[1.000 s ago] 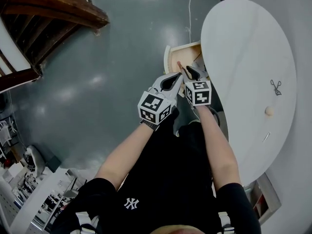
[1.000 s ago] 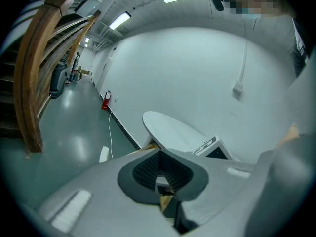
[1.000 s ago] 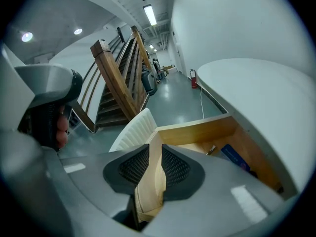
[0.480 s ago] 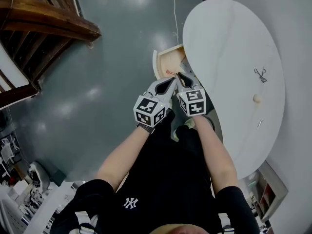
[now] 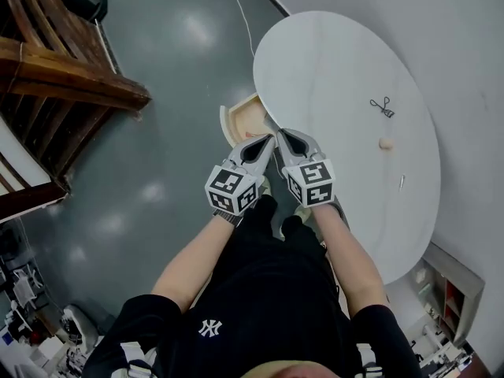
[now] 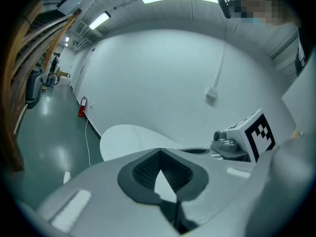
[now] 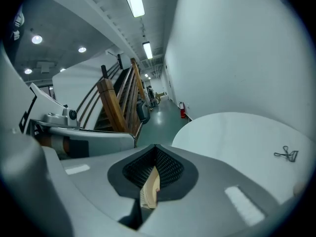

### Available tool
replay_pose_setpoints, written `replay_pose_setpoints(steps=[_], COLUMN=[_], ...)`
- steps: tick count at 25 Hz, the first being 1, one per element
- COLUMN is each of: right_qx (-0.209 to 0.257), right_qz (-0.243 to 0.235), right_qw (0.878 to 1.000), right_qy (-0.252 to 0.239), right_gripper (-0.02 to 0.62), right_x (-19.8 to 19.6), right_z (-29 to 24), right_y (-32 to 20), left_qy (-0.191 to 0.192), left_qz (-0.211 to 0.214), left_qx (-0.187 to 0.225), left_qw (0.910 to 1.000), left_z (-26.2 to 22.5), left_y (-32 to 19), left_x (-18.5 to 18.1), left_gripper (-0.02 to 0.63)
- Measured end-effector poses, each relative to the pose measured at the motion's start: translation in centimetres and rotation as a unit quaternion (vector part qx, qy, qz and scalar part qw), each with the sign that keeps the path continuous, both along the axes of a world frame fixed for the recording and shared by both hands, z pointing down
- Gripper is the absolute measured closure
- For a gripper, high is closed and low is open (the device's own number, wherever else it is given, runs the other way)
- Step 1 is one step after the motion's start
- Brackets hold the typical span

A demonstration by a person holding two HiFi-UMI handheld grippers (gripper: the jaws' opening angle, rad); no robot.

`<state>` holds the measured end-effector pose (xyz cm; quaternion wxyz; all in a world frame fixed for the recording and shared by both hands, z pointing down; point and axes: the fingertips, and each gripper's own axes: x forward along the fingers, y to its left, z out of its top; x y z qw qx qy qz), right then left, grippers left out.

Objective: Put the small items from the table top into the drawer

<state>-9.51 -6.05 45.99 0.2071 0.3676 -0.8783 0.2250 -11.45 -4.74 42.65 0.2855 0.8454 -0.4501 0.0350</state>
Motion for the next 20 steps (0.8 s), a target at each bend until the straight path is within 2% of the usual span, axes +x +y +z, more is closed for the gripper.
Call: replay_pose_setpoints(steps=[8, 20], right_qx=[0.052, 0.116], right_qz=[0.053, 0.150], right_qw=[0.997, 0.982], right_qy=[-0.026, -0.017], right_gripper=[0.569, 0.569], right_x=[7.1, 18.9], right_z=[-6.5, -12.1], right_y=[0.1, 2.7], left_qy=[0.012, 0.030], left_qz=[0.037, 0.125], left_qx=[0.044, 0.086], left_qw=[0.9983, 0.9880], left_z=[-5.9, -12.0], left_y=[0.1, 1.9], left_x=[6.5, 17.8], left_gripper=[0.606, 0.606])
